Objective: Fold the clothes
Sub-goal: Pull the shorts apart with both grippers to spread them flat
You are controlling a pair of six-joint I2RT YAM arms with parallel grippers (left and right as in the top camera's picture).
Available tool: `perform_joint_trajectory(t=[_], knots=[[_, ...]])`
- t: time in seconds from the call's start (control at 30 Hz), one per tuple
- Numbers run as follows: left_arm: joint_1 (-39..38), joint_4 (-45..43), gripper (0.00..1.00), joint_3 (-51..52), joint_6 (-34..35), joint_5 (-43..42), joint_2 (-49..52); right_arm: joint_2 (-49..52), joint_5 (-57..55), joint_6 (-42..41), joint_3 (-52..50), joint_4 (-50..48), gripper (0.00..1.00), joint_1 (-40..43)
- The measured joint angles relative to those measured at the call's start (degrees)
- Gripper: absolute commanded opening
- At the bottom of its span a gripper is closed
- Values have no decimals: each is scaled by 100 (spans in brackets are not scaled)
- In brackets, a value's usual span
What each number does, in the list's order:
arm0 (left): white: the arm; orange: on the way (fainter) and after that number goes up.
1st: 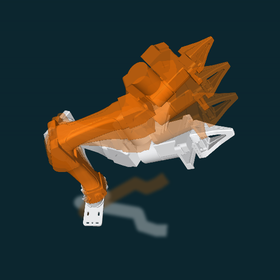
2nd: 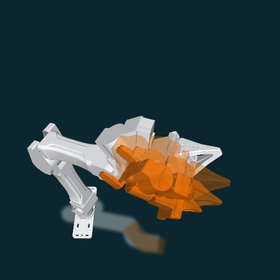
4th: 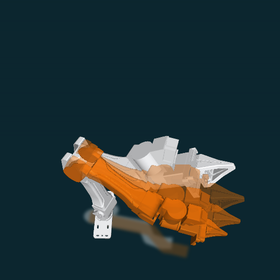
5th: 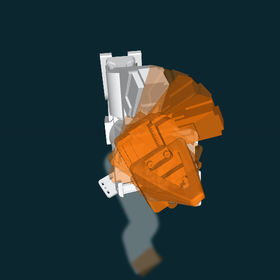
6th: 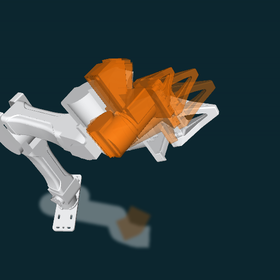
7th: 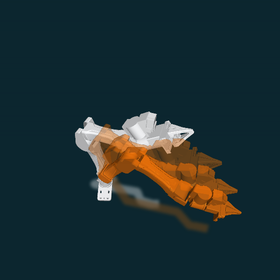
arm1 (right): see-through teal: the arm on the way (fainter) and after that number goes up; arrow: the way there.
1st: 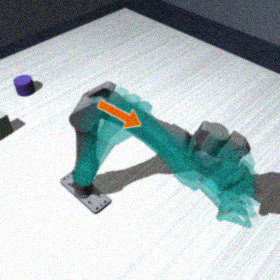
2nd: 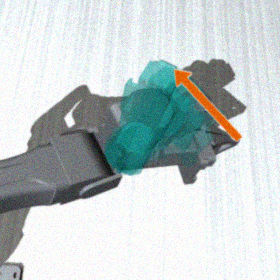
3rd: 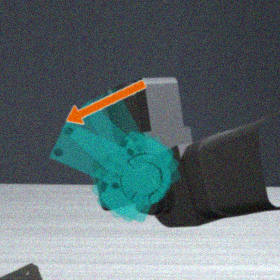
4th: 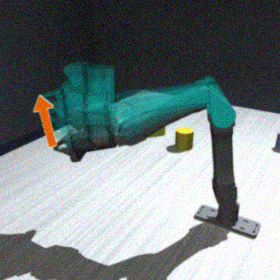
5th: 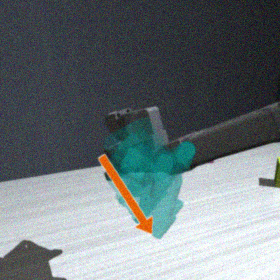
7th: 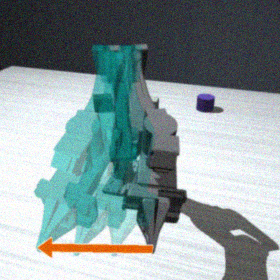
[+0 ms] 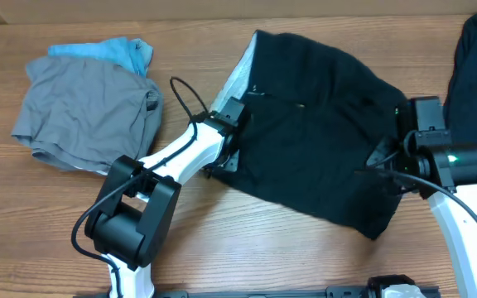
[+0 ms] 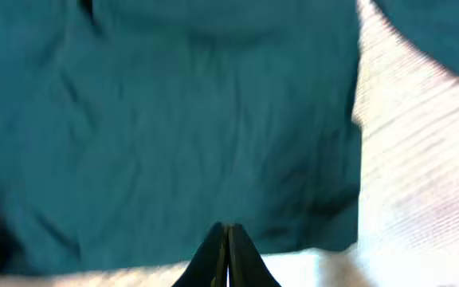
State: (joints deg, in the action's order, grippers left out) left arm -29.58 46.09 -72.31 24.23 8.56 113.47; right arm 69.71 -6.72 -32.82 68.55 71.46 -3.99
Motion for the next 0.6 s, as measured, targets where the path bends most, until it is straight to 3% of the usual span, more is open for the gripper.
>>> perform_joint_trajectory(t=[0.2, 0.37, 0.43, 0.5, 0.57, 0.6], knots=[[-35, 686, 4, 13, 367, -101, 0, 310, -170, 4, 0, -332, 4, 706], [-83, 748, 4, 214, 466, -175, -184, 826, -109, 76, -4, -1038, 4, 1169], [-94, 715, 4, 334, 481, -229, -304, 1032, 245, 459, -17, -1620, 18, 1322], [-116, 710, 4, 422, 483, -256, -476, 1322, 678, 916, -13, -2116, 42, 1464], [-120, 662, 4, 444, 485, -271, -678, 1746, 1062, 1244, -13, -2448, 44, 1620], [-120, 570, 4, 444, 494, -278, -748, 1989, 1217, 1333, -15, -2573, 50, 1714]])
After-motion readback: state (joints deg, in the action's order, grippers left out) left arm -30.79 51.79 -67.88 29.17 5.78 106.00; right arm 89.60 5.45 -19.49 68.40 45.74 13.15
